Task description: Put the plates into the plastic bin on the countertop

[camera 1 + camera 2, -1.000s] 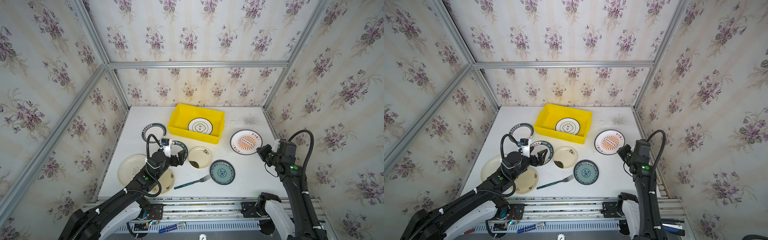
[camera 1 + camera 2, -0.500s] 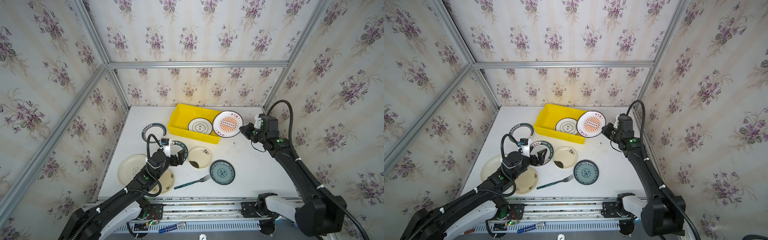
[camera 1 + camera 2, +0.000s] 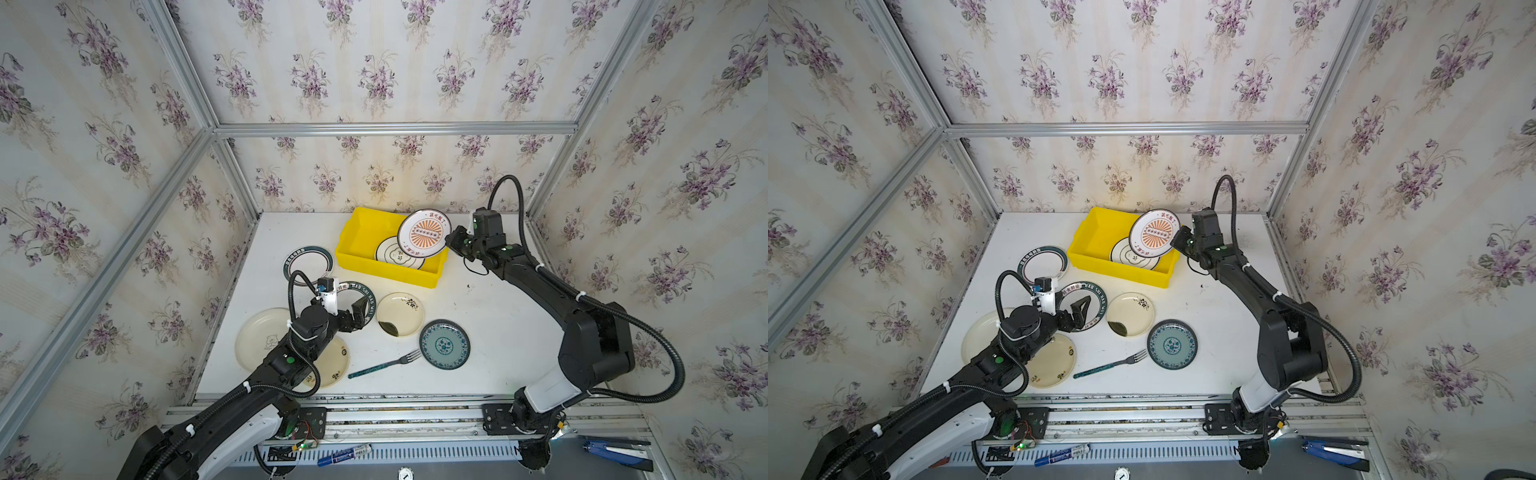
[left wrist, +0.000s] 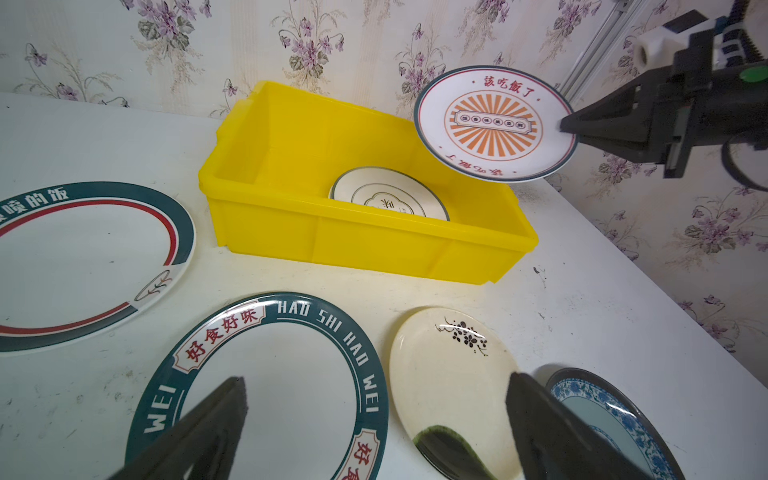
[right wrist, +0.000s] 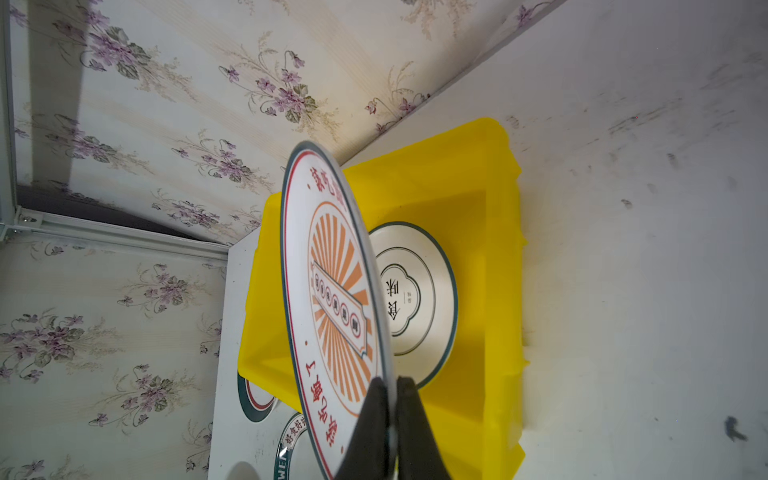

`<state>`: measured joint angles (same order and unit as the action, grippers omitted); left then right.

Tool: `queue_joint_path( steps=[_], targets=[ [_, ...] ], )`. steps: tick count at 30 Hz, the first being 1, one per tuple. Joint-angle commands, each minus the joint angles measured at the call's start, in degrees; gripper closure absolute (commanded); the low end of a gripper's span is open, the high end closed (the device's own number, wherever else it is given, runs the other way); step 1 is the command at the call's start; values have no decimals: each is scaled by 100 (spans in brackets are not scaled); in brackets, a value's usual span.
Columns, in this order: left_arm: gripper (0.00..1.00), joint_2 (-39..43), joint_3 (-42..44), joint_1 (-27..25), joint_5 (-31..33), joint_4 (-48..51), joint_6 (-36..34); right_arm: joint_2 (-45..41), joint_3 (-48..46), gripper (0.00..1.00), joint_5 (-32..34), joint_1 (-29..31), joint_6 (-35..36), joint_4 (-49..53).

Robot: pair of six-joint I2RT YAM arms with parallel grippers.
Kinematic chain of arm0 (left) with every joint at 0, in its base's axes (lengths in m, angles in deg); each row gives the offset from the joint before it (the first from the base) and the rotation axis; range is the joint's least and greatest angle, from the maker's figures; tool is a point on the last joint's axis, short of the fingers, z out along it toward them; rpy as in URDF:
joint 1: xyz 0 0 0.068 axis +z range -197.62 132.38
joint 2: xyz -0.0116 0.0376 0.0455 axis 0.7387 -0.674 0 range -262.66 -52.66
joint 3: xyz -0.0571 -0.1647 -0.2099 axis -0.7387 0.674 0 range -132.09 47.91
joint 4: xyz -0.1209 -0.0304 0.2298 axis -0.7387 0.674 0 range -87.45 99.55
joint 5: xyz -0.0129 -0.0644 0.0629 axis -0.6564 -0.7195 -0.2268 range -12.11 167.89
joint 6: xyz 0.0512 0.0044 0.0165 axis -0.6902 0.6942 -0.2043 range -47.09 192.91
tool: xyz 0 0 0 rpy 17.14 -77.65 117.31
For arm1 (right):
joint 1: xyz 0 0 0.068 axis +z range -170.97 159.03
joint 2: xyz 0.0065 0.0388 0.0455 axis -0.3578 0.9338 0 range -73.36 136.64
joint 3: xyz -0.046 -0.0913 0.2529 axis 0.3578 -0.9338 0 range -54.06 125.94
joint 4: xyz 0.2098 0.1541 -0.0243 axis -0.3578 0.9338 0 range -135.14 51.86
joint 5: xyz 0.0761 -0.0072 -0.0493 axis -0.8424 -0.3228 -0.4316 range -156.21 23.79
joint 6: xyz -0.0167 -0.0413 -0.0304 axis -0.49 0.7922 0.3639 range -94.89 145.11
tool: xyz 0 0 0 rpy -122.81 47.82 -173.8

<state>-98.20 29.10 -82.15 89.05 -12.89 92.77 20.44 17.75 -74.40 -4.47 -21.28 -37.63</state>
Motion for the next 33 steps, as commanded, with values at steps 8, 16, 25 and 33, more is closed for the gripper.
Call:
queue_joint_path(
  steps=[8,16,25,33],
  targets=[
    [0,212,24,7,493,127,105,1260,1089,100,721,532,198,40],
    [0,260,-22,7,457,252,230,1873,1613,100,1353,768,283,712],
    [0,254,-43,7,484,281,225,2077,1721,74,1140,816,332,839],
    [0,311,-43,7,554,317,194,1632,1603,16,1373,830,619,965]
  ],
)
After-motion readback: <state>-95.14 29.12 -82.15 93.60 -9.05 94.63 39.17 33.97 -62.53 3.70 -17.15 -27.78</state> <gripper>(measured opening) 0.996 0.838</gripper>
